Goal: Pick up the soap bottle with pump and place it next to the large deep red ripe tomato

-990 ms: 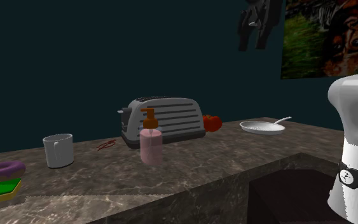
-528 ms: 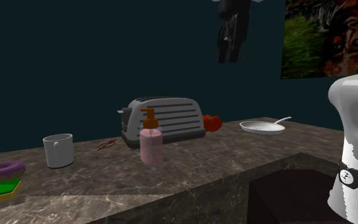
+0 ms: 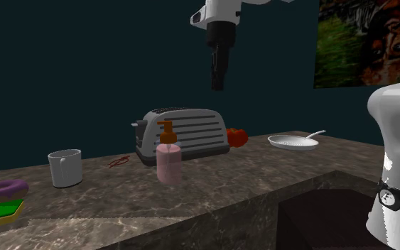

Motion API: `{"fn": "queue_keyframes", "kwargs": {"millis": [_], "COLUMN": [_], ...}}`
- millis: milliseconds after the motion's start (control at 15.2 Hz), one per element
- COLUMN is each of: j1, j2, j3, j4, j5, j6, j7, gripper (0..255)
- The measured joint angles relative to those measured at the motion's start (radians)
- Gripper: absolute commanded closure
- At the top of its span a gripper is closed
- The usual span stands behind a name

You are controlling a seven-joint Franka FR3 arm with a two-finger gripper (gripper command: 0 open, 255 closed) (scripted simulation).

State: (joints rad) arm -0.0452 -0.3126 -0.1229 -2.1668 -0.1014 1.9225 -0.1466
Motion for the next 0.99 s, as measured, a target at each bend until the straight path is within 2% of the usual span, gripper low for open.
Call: {"fn": "queue_keyframes", "kwargs": {"millis": [462,990], "j1": [-0.021,-0.075], "j2": [0.267,0.564], "j3": [-0.059,-0.091], "j4": [0.182,0.435], "j5": [0.067,0.168], "j6": [0.063,0.074], "j7": [-0.072,-0.158], "gripper": [0,0]}}
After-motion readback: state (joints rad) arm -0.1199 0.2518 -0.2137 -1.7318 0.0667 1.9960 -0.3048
